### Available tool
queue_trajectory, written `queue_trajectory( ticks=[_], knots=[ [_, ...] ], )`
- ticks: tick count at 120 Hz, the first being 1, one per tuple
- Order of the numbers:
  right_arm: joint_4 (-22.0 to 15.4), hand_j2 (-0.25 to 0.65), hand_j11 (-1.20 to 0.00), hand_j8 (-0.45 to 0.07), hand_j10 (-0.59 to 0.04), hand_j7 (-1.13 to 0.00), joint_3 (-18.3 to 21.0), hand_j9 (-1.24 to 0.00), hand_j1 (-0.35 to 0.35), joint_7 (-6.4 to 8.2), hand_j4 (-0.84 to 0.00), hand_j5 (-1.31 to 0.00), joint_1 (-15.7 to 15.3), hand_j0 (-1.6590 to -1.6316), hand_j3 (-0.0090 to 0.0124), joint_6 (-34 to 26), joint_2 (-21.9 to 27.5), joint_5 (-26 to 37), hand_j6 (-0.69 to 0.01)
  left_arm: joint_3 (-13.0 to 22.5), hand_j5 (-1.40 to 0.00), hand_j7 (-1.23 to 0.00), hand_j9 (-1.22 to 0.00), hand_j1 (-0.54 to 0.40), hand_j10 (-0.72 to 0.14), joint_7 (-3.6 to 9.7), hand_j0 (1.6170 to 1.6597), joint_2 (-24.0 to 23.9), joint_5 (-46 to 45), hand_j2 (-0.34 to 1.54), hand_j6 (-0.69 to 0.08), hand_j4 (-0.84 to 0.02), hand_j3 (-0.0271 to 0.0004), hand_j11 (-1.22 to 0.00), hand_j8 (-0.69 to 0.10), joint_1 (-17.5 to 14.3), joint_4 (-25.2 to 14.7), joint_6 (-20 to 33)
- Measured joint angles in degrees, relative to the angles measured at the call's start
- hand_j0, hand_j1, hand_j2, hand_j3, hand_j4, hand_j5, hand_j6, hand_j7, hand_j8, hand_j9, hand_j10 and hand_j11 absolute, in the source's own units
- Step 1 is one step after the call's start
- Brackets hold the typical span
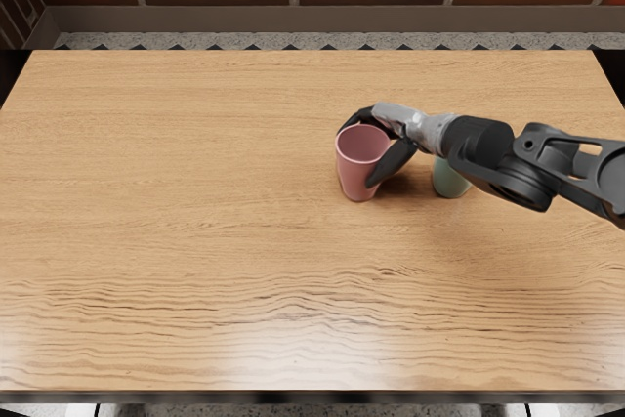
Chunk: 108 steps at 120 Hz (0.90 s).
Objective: Pick up cup and place in cup with right hand
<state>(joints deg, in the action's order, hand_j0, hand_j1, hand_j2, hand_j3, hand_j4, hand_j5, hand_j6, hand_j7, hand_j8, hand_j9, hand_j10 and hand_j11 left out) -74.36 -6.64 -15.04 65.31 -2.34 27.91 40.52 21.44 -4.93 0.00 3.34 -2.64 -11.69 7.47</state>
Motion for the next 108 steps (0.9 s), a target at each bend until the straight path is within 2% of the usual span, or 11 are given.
queue_trajectory(
  ticks=[10, 26, 70, 89, 108],
  knots=[
    [-0.4, 0.121, -0.63, -0.274, -0.385, -0.61, -1.3, -0.63, 0.156, -1.17, -0.355, -0.64, 0.2, -1.6566, 0.0004, 1.0, 0.2, -0.7, -0.290, 0.0, 0.00, 0.00, 0.00, 0.349, 0.000, 0.00, 1.6581, 0.0, 0.0, 0.00, 0.000, 0.000, 0.0000, 0.00, 0.000, 0.0, 0.0, 0.0],
    [-1.6, 0.084, -0.67, -0.263, -0.378, -0.64, -3.8, -0.67, 0.145, -2.18, -0.349, -0.67, 0.3, -1.6560, 0.0002, 2.9, 1.7, -1.9, -0.279, 0.0, 0.00, 0.00, 0.00, 0.349, 0.000, 0.00, 1.6581, 0.0, 0.0, 0.00, 0.000, 0.000, 0.0000, 0.00, 0.000, 0.0, 0.0, 0.0],
    [-5.6, 0.075, -0.69, -0.265, -0.380, -0.66, -10.2, -0.70, 0.124, -2.69, -0.357, -0.69, 1.8, -1.6557, 0.0003, 8.7, 10.7, -8.1, -0.287, 0.0, 0.00, 0.00, 0.00, 0.349, 0.000, 0.00, 1.6581, 0.0, 0.0, 0.00, 0.000, 0.000, 0.0000, 0.00, 0.000, 0.0, 0.0, 0.0],
    [-7.8, 0.074, -0.69, -0.267, -0.382, -0.66, -11.2, -0.70, 0.120, -3.33, -0.359, -0.69, 3.8, -1.6560, 0.0006, 10.5, 15.7, -11.7, -0.291, 0.0, 0.00, 0.00, 0.00, 0.349, 0.000, 0.00, 1.6581, 0.0, 0.0, 0.00, 0.000, 0.000, 0.0000, 0.00, 0.000, 0.0, 0.0, 0.0],
    [-9.7, 0.060, -0.70, -0.270, -0.387, -0.66, -11.9, -0.70, 0.113, -3.48, -0.366, -0.69, 4.5, -1.6565, 0.0008, 12.8, 20.9, -14.3, -0.293, 0.0, 0.00, 0.00, 0.00, 0.349, 0.000, 0.00, 1.6581, 0.0, 0.0, 0.00, 0.000, 0.000, 0.0000, 0.00, 0.000, 0.0, 0.0, 0.0]
  ],
)
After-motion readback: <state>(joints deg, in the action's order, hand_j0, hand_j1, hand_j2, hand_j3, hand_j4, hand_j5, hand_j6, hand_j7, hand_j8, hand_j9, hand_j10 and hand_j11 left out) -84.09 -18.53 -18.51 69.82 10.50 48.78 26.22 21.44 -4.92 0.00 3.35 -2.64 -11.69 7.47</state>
